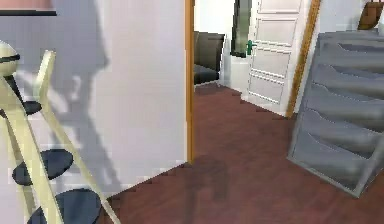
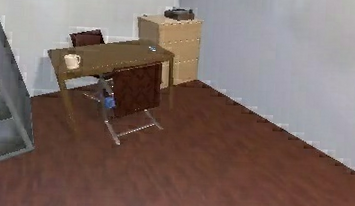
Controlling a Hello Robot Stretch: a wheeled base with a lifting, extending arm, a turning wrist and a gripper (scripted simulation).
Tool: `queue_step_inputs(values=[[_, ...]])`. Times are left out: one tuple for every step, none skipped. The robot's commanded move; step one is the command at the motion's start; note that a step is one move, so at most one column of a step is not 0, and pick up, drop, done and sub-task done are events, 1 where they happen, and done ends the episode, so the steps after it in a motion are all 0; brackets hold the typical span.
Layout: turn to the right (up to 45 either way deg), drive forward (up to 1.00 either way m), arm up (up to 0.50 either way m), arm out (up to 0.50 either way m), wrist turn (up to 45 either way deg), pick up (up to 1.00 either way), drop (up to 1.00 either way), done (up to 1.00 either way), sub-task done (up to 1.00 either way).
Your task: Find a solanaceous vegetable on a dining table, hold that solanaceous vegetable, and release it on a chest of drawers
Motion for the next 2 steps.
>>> queue_step_inputs(values=[[21.0,0.0,0.0,0.0,0.0,0.0,0.0,0.0,0.0],[0.0,1.0,0.0,0.0,0.0,0.0,0.0,0.0,0.0]])
